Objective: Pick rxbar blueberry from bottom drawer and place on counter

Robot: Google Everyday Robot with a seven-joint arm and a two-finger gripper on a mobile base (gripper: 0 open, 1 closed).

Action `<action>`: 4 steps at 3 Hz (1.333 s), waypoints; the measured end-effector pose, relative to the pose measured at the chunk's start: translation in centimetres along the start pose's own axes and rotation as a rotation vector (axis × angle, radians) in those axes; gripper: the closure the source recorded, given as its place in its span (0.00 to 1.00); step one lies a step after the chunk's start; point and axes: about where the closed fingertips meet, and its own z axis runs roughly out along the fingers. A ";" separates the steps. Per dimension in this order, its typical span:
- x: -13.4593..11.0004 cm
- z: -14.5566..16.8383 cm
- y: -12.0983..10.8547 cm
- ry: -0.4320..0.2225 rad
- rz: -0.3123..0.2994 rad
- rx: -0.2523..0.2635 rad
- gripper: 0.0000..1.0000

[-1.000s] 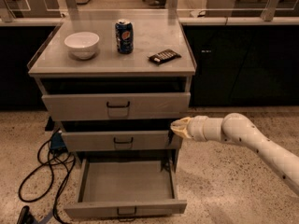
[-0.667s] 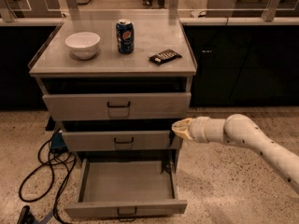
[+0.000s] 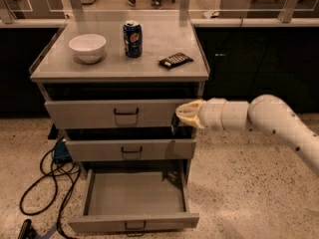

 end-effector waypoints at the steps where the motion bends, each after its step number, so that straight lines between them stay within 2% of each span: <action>1: -10.7 -0.6 -3.6 -0.080 -0.153 0.003 1.00; 2: -19.1 -0.5 -7.7 -0.119 -0.247 0.042 1.00; 3: -25.8 0.0 -11.5 -0.130 -0.298 0.095 1.00; 4: -28.0 2.5 -15.8 -0.112 -0.281 0.127 1.00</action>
Offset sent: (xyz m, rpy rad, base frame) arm 0.0794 0.0991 0.2951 -0.0418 -0.3778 0.1229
